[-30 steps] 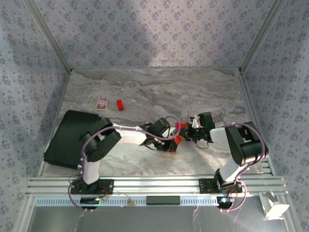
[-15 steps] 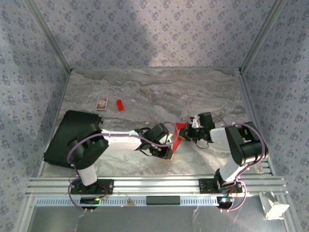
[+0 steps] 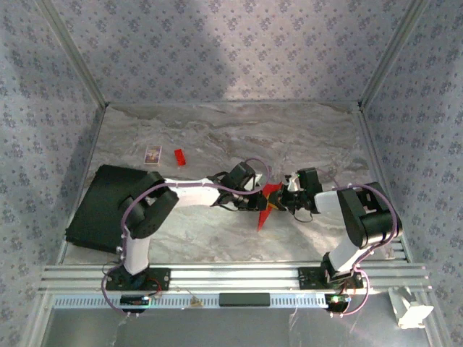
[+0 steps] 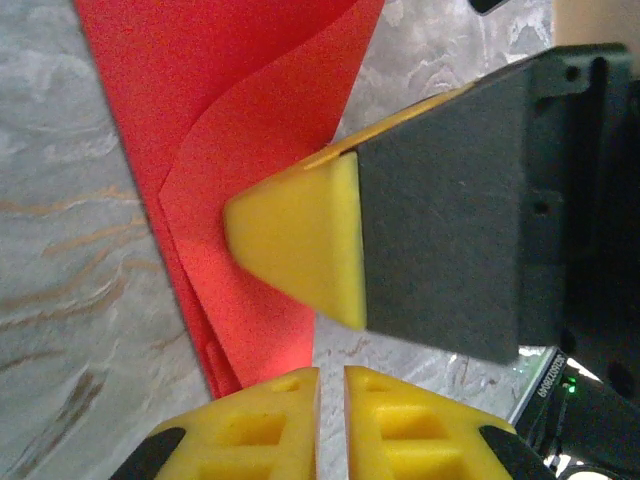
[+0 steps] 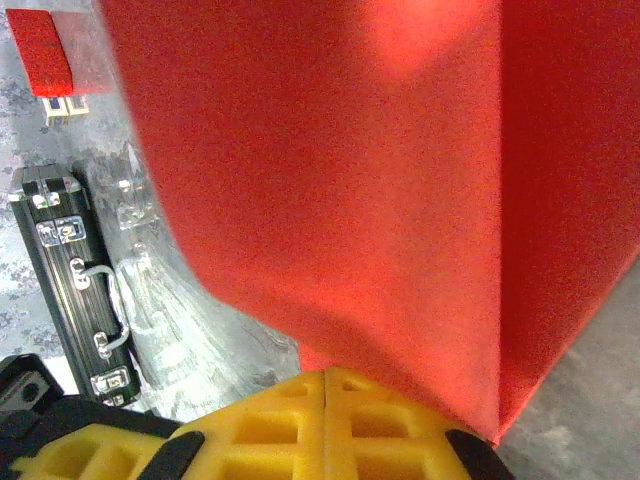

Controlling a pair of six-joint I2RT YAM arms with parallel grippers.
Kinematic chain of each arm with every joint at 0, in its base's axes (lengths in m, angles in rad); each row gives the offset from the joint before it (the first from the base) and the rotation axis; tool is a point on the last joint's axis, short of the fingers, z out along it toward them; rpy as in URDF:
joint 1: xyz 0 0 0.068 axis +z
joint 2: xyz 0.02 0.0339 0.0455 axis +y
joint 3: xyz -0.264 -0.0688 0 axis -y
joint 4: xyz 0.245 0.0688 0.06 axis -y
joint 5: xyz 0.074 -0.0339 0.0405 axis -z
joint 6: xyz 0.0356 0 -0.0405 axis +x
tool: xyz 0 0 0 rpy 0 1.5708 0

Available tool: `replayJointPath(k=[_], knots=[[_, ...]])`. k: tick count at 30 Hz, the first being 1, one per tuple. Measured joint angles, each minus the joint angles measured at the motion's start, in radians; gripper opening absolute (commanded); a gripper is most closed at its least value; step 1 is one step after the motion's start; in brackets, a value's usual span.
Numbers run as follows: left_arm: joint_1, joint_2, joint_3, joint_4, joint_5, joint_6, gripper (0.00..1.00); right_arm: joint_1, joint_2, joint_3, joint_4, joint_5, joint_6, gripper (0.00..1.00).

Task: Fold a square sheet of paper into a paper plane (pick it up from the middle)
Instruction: Third fold the triangle at the center of the table.

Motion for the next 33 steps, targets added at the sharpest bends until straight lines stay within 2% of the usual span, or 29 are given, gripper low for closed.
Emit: replayJointPath(k=[6,13,22,33], knots=[[0.000,0.047,0.013,-0.003,0.002,-0.002,0.11,0.000,0.000,-0.001,0.003,0.000,0.005,0.06],[-0.004,0.065,0.022,-0.031,-0.010,0.034,0.03,0.000,-0.014,-0.004,-0.002,0.010,0.019,0.09],[-0.015,-0.001,-0.096,0.021,0.015,0.103,0.01,-0.023,-0.212,-0.008,-0.161,0.116,-0.027,0.10],[-0.014,-0.009,-0.098,-0.009,0.035,0.149,0.01,0.108,-0.195,-0.008,-0.161,0.135,-0.050,0.08]])
